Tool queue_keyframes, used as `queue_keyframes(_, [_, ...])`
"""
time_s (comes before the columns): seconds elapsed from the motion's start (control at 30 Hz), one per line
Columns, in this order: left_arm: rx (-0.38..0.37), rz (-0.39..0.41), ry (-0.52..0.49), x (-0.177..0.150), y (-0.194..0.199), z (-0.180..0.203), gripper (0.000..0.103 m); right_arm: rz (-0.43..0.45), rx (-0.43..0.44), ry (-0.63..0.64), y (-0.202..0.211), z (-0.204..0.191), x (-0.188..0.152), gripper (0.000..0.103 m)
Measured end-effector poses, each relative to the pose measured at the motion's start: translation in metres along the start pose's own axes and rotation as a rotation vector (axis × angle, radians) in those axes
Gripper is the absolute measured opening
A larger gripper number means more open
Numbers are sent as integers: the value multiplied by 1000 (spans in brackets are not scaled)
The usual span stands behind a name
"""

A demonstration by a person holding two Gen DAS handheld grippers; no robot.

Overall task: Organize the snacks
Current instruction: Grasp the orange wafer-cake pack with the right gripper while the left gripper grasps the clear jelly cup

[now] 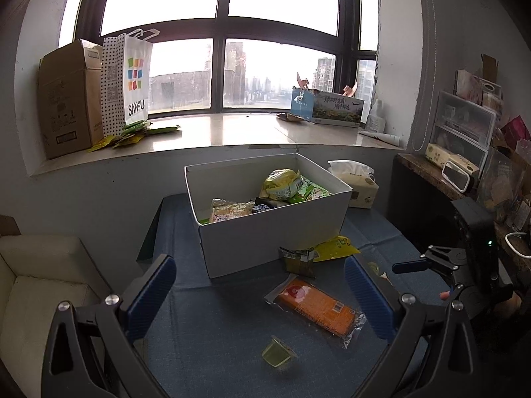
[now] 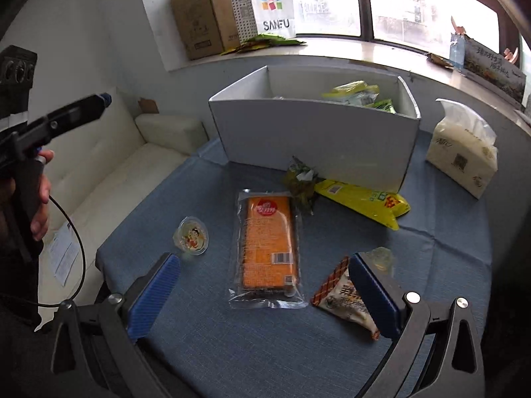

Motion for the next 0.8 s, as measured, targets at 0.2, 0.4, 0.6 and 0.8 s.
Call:
queue_keyframes(0.2, [9,-19,-3,-11,3,0,103,-118,-20,68,-60,-16,11,103])
queue_keyframes(0.4, [26,-43,0,-24,5,-6,103,-206,-66,83,-111,-14,19,103])
queue_keyframes(0.6, [39,-64,9,-33,3,-14,103,-264,-93,71,-134,-4,18,103])
queue_keyframes(0.8, [40,-84,14,-37,-2,-16,103,-234,-114,121,-132,-8,16,78])
Point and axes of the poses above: each gripper's, at about its wrist camera, not at the fingertips, and y roughly against the way its jaws point, z to its right, x to its top, the point moved 1 cm from there along -y, roughly the way its jaws point
